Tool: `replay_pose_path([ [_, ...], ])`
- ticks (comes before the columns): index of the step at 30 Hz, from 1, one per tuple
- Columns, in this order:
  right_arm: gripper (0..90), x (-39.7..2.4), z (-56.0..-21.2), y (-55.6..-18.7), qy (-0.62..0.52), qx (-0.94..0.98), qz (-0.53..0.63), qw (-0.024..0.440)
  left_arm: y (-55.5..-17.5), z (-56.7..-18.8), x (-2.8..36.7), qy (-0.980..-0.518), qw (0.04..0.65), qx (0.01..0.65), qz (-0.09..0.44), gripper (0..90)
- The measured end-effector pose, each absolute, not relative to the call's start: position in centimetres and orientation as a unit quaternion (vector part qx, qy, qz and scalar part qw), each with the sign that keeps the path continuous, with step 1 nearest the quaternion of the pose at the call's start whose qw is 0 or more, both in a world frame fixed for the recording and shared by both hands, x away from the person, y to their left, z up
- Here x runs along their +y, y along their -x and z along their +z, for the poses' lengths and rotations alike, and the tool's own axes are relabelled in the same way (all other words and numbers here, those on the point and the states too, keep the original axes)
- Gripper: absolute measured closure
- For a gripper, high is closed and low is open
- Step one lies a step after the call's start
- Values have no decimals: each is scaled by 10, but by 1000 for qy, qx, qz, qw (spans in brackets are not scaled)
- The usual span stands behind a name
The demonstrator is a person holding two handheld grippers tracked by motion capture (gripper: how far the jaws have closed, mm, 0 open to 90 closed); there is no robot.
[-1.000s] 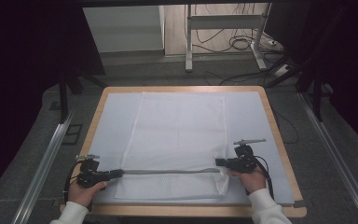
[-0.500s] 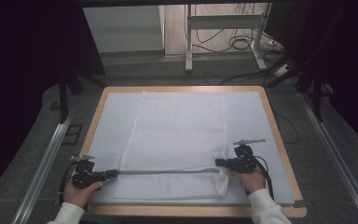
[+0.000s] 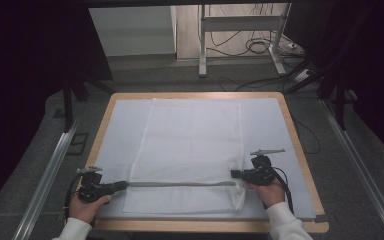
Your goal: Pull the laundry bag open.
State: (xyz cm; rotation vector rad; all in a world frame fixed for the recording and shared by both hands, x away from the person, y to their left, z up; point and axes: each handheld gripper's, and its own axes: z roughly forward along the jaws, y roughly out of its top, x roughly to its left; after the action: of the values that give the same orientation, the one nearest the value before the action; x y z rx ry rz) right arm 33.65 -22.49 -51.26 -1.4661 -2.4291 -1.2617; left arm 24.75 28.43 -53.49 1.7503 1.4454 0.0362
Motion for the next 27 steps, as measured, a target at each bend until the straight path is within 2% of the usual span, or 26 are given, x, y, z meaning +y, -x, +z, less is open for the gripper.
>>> replay_pose_path([
  [1, 780, -225, -513, -336, 472, -782, -406, 18, -247, -535, 284, -699, 422, 577, 14, 733],
  [2, 714, -226, -511, -336, 470, -783, -408, 10, -246, -532, 284, -692, 427, 580, 40, 656],
  [3, 714, -226, -511, -336, 470, -783, -408, 10, -246, -532, 284, -692, 427, 580, 40, 609],
  [4, 608, -229, -508, -334, 470, -779, -415, 3, -244, -527, 283, -688, 436, 577, 62, 571],
  [5, 571, -230, -506, -333, 471, -777, -418, -5, -244, -527, 283, -688, 436, 577, 62, 529],
  [6, 571, -230, -506, -333, 471, -777, -418, -5, -243, -524, 281, -687, 441, 573, 72, 529],
  [7, 511, -232, -503, -331, 469, -774, -424, -19, -242, -518, 278, -690, 450, 561, 85, 467],
  [8, 511, -232, -503, -331, 469, -774, -424, -19, -242, -518, 278, -690, 450, 561, 85, 453],
  [9, 456, -235, -500, -329, 469, -771, -428, -31, -242, -514, 274, -696, 456, 548, 90, 436],
  [11, 434, -237, -497, -328, 467, -771, -430, -42, -243, -510, 269, -701, 459, 538, 92, 400],
  [18, 380, -244, -490, -323, 442, -782, -431, -82, -254, -502, 255, -712, 454, 527, 98, 370],
  [27, 369, -268, -487, -323, 445, -776, -434, -109, -282, -498, 230, -734, 445, 502, 105, 367],
])
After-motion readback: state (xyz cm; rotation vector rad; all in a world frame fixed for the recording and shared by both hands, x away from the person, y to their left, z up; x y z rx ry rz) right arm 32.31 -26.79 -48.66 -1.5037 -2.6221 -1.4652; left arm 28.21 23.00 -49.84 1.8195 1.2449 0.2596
